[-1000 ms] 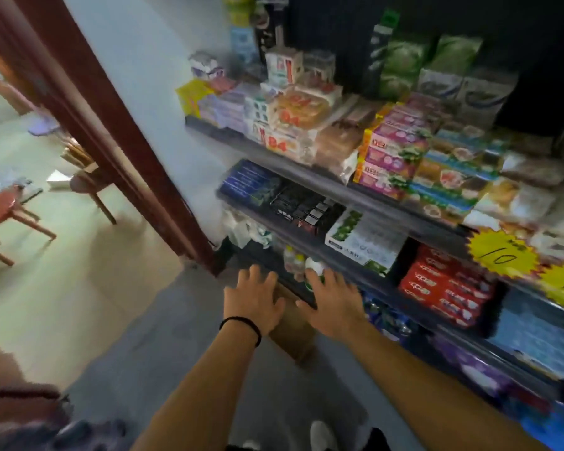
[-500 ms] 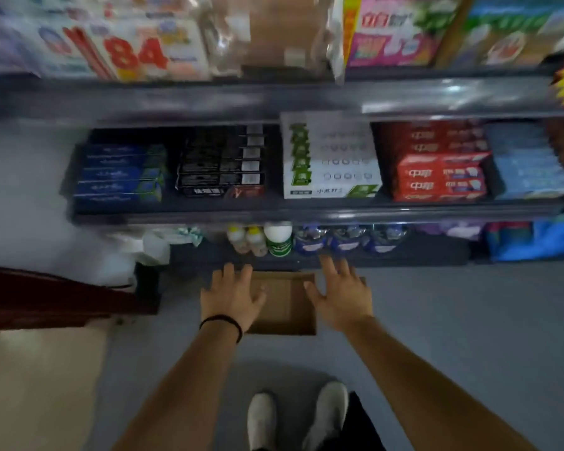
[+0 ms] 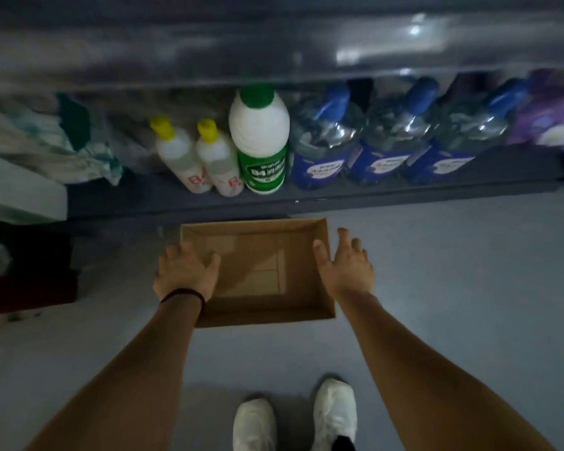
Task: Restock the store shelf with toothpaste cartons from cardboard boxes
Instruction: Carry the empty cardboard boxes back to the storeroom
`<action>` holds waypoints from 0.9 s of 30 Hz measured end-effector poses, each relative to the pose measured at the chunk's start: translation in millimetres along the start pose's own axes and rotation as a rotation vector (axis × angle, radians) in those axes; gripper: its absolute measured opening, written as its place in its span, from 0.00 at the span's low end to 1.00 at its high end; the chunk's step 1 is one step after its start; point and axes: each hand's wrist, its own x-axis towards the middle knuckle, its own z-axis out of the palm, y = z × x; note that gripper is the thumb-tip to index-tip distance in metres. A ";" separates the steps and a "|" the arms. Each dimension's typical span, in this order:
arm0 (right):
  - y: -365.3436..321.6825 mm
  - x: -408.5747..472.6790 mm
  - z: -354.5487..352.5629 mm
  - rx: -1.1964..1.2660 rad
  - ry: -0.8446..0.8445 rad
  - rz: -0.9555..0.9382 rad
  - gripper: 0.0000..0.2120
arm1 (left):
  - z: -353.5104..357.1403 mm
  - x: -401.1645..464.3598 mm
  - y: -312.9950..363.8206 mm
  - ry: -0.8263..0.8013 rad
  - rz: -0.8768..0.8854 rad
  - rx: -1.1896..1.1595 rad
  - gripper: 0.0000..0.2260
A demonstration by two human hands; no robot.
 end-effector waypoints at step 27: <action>61.8 13.3 31.6 0.328 0.113 0.170 0.23 | 59.1 14.7 -27.9 0.148 0.070 -0.352 0.17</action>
